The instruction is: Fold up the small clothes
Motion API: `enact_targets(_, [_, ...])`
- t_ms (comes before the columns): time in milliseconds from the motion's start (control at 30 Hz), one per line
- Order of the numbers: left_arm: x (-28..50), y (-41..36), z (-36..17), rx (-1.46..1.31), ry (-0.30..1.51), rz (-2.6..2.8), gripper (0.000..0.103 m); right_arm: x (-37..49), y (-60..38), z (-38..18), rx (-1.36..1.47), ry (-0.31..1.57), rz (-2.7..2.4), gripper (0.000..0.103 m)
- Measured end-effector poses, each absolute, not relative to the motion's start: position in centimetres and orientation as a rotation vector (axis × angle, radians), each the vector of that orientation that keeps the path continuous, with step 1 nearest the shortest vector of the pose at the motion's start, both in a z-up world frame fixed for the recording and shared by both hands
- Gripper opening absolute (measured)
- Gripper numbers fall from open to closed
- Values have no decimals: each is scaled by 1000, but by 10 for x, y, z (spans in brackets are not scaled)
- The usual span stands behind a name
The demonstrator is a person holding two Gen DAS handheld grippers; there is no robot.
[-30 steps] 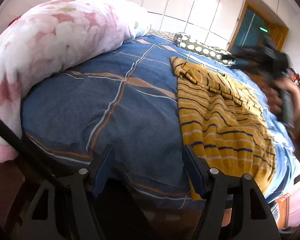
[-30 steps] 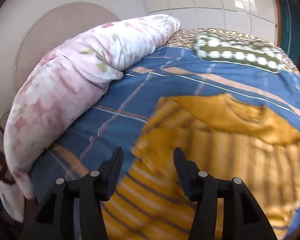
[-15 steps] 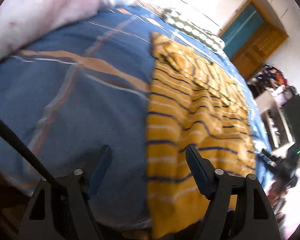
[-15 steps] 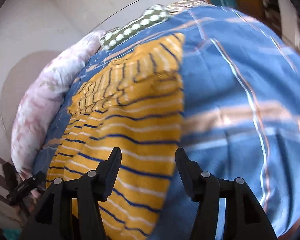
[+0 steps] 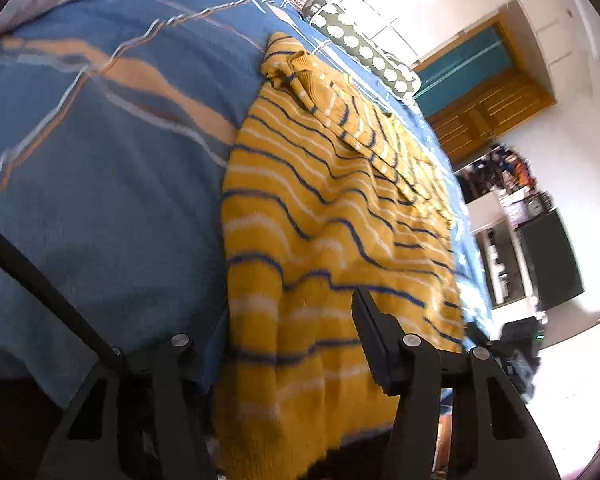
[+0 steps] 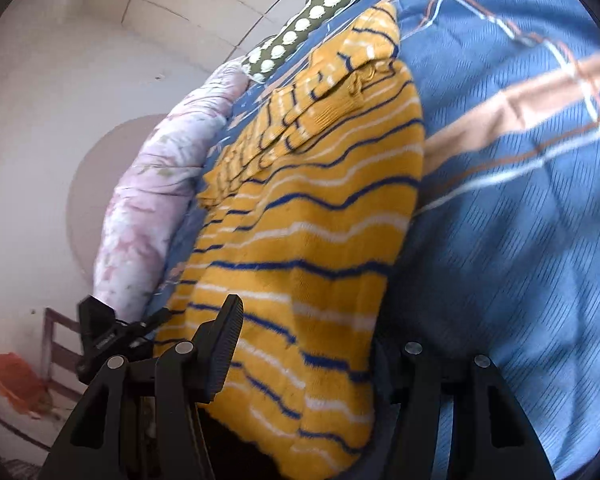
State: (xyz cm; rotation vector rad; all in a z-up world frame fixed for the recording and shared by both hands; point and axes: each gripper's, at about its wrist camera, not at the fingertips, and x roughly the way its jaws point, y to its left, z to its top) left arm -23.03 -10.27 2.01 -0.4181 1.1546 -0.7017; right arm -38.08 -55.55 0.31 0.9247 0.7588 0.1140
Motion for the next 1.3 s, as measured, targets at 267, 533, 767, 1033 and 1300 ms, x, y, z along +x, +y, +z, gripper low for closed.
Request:
enact_targets(267, [-263, -106, 9, -450, 1220, -733, 55, -392, -529, -3, 937, 783, 181, 62])
enact_targets(533, [-272, -115, 5, -394, 1235, -712, 55, -401, -516, -9, 942, 797, 210, 60])
enact_targets(767, [-276, -135, 14, -200, 1209, -609, 40, -402, -501, -8, 885, 835, 159, 41])
enact_targets(1033, [-265, -139, 29, -134, 1207, -547, 9, -397, -497, -6, 830, 892, 109, 10])
enact_targets(1300, [-302, -119, 78, -151, 1103, -608, 8, -443, -494, 55, 697, 822, 172, 7])
